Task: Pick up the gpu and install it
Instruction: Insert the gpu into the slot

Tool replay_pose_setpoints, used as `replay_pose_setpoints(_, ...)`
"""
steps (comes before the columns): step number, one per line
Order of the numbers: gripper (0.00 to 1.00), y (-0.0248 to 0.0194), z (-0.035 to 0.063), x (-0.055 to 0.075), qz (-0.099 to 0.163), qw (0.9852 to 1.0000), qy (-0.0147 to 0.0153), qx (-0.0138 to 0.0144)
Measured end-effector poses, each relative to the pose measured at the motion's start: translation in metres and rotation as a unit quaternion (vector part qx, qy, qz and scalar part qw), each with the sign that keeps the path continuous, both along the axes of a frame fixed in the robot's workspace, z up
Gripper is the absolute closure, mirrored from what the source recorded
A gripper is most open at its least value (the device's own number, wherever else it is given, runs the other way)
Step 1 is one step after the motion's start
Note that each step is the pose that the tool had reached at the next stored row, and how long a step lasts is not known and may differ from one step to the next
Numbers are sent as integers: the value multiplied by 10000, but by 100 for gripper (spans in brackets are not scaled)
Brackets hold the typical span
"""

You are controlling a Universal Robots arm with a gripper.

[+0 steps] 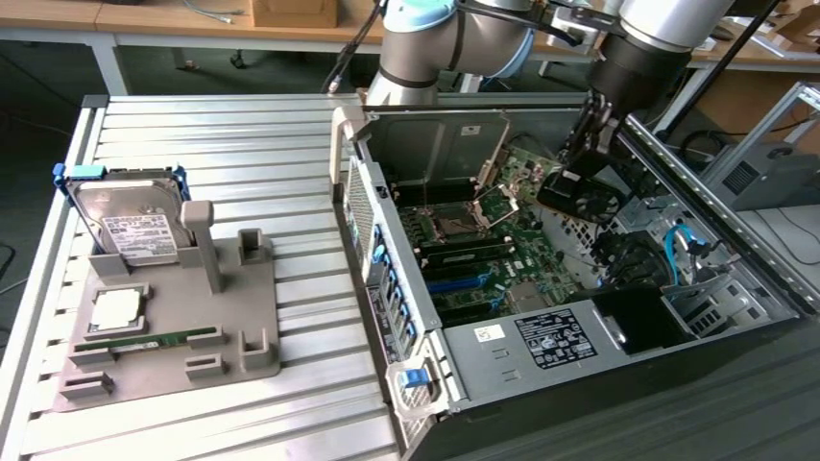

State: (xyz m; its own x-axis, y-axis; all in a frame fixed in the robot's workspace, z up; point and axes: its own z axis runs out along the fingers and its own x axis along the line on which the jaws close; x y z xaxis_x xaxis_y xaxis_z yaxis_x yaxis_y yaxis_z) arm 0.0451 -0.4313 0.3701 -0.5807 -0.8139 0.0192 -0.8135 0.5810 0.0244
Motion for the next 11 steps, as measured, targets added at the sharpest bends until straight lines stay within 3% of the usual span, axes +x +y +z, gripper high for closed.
replay_pose_setpoints(11,73,0,-3,0,550,9985,0,0)
